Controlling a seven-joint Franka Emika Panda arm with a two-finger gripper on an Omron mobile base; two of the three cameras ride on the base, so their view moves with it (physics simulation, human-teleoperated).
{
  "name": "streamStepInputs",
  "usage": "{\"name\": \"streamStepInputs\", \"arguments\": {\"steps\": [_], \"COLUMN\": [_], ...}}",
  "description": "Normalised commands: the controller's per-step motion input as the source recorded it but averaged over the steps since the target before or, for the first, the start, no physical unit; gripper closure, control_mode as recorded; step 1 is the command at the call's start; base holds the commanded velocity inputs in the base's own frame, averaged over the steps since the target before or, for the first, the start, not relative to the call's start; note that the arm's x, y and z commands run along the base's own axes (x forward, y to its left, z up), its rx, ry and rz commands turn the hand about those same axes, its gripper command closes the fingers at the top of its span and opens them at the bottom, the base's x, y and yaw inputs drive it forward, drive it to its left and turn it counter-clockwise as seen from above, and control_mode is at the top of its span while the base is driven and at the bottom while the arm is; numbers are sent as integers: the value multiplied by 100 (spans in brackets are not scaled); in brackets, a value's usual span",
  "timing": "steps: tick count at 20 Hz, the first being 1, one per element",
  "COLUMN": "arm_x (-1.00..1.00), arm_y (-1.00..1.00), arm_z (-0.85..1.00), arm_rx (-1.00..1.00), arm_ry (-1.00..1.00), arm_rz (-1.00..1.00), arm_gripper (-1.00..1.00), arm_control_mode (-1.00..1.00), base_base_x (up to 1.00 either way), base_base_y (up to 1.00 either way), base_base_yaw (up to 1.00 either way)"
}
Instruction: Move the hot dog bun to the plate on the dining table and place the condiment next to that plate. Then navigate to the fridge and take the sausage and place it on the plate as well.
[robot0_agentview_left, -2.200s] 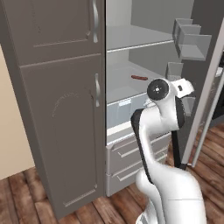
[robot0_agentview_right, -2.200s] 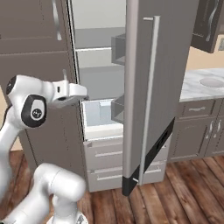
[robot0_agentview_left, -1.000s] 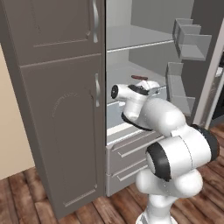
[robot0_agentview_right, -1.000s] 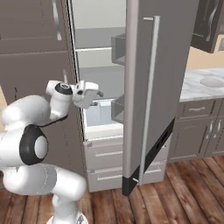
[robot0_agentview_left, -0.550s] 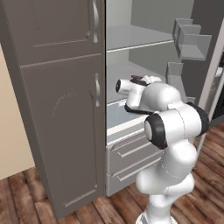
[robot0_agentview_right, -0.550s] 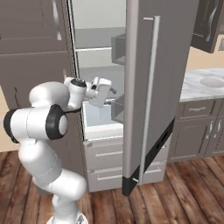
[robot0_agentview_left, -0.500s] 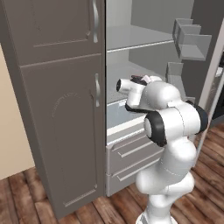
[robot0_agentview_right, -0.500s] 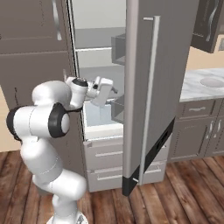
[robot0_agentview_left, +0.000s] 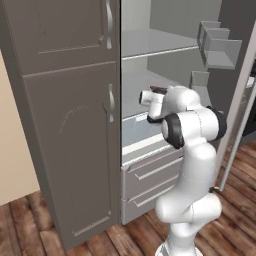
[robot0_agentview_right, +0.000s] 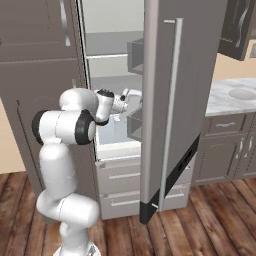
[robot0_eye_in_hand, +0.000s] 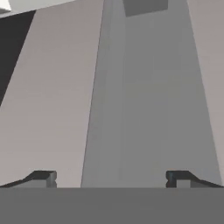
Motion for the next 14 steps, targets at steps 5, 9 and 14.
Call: {"name": "streamStepInputs", "arguments": {"steps": [5, 9, 14], "arm_x": [0, -24, -64], "arm_y": [-65, -79, -99], "arm_z": [-17, -12, -3], "arm_rx": [-13, -14, -12], "arm_ry": [9, 3, 0], "arm_rz": [-10, -10, -14], "arm_gripper": [-100, -100, -100], "arm_control_mode": [-100, -100, -100], "base_base_x": [0, 0, 0], "base_base_y": [0, 0, 0], "base_base_yaw": [0, 0, 0]}}
